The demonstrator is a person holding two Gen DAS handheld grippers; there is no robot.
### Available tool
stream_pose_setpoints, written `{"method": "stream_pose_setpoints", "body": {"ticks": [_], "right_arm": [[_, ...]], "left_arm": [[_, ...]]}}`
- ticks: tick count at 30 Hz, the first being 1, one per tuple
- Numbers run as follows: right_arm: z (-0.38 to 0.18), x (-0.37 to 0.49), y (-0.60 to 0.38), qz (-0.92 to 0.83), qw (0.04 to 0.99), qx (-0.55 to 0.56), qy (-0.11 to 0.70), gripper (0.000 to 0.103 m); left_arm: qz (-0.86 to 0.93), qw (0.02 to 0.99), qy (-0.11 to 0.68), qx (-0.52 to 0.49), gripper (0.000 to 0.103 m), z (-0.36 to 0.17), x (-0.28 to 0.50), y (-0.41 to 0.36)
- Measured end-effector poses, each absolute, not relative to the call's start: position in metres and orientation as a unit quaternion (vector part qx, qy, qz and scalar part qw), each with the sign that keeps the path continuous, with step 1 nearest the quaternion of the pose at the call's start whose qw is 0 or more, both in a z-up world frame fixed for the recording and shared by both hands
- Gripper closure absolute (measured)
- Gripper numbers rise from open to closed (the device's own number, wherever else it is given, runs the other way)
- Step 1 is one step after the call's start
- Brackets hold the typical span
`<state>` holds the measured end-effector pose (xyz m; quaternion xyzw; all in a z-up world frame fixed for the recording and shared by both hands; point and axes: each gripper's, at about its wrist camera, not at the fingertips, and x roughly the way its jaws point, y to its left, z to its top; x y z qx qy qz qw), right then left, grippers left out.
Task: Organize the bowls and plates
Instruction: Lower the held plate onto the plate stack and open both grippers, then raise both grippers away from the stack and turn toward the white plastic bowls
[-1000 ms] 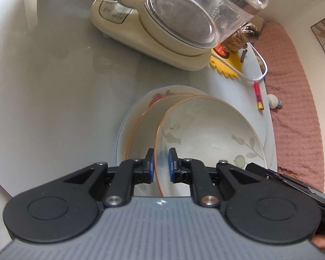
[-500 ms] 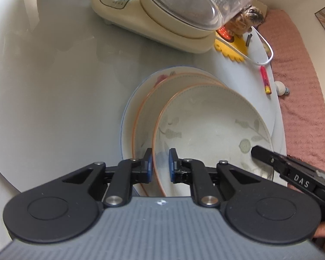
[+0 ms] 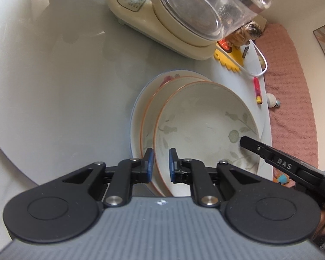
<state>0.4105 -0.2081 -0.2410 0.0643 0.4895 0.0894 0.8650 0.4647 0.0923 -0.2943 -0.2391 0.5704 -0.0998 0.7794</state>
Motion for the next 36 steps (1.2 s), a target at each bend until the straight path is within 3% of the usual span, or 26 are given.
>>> {"method": "stream_pose_setpoints", "body": {"ticks": [15,36], "right_arm": [[-0.245,0.411,-0.199,0.083,0.871,0.06,0.481,0.09],[-0.129,0.343,-0.171,0.112,0.92,0.097,0.362,0.09]], "left_arm": [[-0.107,0.812,0.536,-0.207,0.088,-0.256,0.432,0.093],[-0.124,0.885,0.428,-0.132,0.088,-0.137,0.366,0.096]]}}
